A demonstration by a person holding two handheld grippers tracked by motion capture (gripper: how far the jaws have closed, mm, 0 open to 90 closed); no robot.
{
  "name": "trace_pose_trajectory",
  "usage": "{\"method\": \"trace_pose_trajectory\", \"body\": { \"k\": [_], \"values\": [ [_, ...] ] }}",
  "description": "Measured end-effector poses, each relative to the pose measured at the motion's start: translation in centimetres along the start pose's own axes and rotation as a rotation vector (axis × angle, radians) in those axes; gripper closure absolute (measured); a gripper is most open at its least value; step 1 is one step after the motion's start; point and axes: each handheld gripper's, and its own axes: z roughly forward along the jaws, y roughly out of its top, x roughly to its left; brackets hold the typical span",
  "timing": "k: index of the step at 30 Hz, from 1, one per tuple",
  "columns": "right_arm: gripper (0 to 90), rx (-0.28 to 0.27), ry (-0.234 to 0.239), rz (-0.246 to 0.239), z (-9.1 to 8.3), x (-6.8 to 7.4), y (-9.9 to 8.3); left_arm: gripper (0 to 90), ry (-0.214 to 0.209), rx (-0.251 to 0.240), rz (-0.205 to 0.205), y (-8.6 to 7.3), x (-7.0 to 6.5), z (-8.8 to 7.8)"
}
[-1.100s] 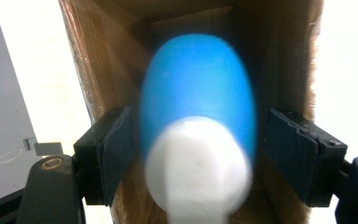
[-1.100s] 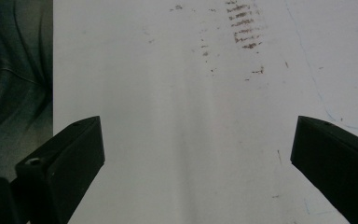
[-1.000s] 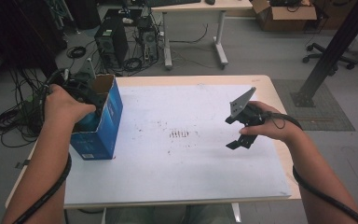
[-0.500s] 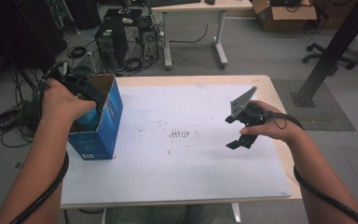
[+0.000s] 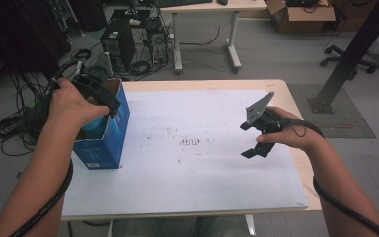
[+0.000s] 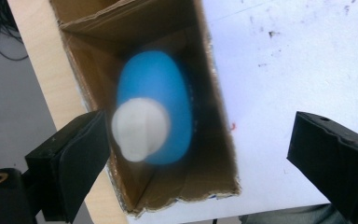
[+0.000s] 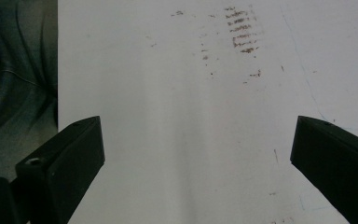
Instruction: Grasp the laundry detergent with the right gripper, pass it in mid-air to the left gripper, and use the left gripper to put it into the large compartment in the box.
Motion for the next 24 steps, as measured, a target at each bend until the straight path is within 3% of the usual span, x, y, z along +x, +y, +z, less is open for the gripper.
{"method": "trace_pose_trajectory", "body": {
  "k": [7, 12, 19, 24],
  "values": [
    [2.7, 0.003, -0.005, 0.001, -0.3, 0.0, -0.2, 0.2, -0.020, 0.006, 0.073, 0.1, -1.5, -0.7],
    [2.7, 0.002, -0.004, 0.000, -0.4, 0.2, -0.3, 0.2, -0.016, 0.008, 0.162, -0.1, -3.2, -1.5],
    [2.8, 0.005, -0.006, -0.007, -0.8, 0.4, -0.2, 0.2, -0.034, -0.013, 0.327, -0.5, -6.1, -2.8],
    [2.7, 0.008, -0.008, -0.013, -1.2, 0.6, 0.0, 0.2, -0.024, -0.032, 0.451, -0.7, -8.2, -3.5]
  ]
}}
